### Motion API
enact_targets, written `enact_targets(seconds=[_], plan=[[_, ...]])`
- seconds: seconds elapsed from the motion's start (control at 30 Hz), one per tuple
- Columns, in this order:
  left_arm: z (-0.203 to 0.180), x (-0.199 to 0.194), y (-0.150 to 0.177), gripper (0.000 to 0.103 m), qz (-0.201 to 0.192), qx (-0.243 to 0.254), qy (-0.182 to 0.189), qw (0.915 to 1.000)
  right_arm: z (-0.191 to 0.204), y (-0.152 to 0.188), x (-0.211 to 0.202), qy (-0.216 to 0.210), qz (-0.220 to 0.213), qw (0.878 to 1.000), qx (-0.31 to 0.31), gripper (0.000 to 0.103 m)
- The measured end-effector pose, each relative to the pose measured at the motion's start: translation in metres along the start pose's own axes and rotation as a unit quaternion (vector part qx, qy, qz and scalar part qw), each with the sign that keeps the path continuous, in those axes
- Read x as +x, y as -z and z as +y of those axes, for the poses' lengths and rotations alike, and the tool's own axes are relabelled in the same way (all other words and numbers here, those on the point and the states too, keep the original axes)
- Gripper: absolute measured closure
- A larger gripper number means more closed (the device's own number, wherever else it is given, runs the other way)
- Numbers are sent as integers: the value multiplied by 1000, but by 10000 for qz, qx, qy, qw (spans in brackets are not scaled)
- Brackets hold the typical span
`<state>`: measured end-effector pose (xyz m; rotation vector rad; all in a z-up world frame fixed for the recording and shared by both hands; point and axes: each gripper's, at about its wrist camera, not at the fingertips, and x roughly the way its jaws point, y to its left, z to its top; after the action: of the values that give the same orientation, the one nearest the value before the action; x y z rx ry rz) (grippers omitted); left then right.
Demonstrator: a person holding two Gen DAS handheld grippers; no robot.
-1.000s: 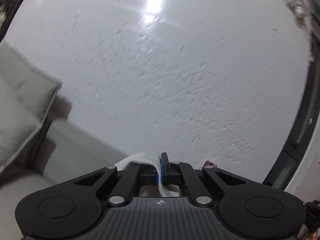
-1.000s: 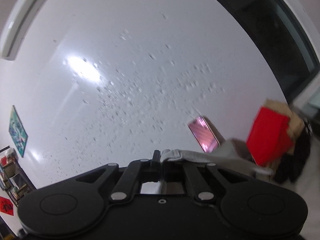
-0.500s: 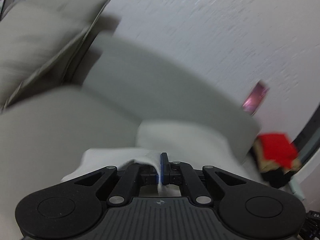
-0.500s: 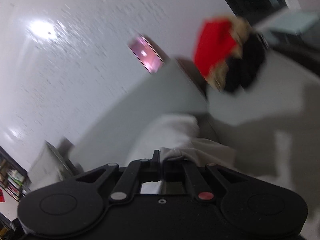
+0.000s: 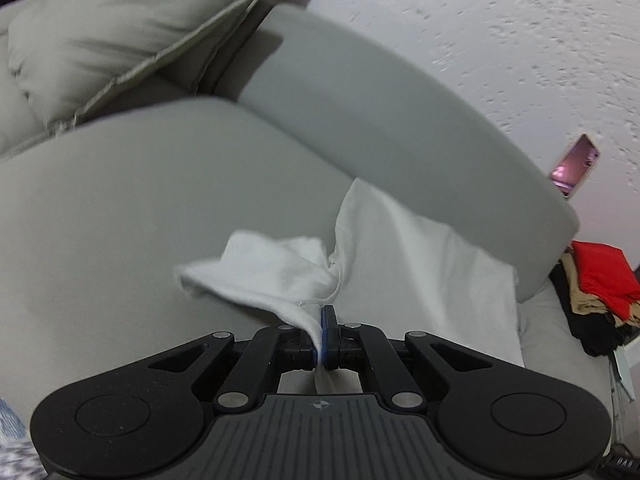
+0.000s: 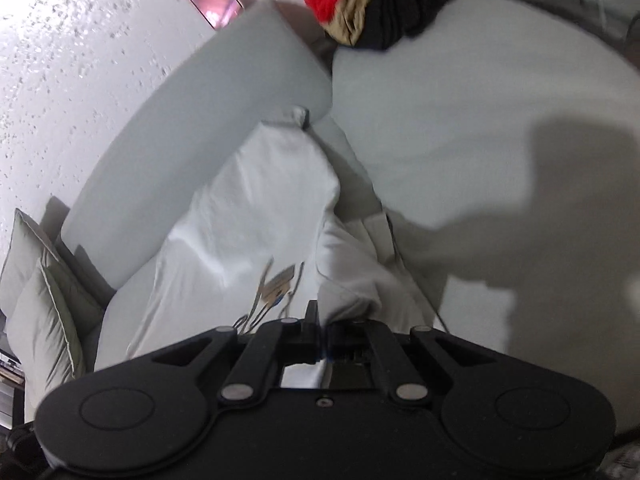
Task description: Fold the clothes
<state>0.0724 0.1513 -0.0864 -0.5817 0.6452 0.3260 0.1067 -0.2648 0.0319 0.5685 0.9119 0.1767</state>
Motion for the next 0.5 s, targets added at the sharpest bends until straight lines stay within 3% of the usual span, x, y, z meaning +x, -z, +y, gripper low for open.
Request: enact_targets(seconds=[0.13,0.33,0.5], plan=[[-4,-26,4,102,-8,309,-47,9995,0,11,-12,83,56,9999,-130,100],[5,-35,31,102,229,600,-461,9969,-1,28,-30,207,140,9992,-325,100],[7,-27,49,99,780,899,-633,9909,-3,39,-42,277,238,9984,-442,95]])
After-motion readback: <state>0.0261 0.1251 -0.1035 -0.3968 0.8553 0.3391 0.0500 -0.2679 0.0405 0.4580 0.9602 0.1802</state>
